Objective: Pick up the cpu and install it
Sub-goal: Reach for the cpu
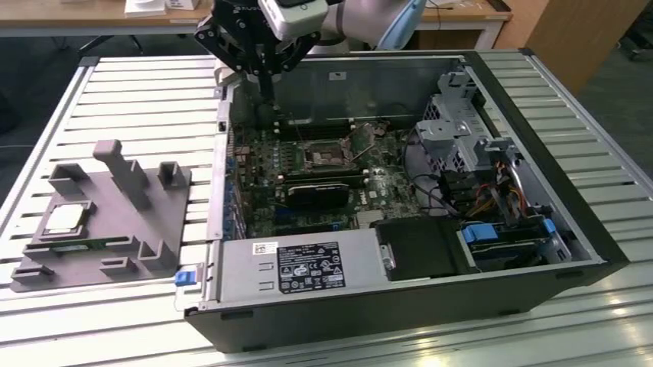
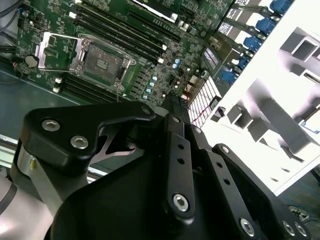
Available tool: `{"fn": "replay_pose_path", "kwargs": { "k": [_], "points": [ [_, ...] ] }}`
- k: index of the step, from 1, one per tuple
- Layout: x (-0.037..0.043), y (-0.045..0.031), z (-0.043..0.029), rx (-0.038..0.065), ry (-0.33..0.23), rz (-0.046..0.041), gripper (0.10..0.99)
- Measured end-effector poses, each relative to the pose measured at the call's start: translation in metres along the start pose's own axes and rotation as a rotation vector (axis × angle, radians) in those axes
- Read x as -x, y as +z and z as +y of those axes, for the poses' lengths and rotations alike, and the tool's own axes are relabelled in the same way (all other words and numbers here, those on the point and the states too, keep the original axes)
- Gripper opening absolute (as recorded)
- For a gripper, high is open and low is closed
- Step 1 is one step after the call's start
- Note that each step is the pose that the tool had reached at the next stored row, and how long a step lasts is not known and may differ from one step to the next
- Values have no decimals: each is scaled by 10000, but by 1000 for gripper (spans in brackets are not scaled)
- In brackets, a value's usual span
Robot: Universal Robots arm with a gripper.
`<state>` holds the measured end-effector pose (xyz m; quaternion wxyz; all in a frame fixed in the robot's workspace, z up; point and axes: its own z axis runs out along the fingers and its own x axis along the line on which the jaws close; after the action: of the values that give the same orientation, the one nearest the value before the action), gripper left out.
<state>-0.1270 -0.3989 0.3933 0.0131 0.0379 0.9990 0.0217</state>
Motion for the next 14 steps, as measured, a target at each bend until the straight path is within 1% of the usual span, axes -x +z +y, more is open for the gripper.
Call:
{"fn": "replay_pose_path", "kwargs": {
  "k": [14],
  "points": [
    [-51, -1, -4, 0, -1, 0, 106]
  ]
}}
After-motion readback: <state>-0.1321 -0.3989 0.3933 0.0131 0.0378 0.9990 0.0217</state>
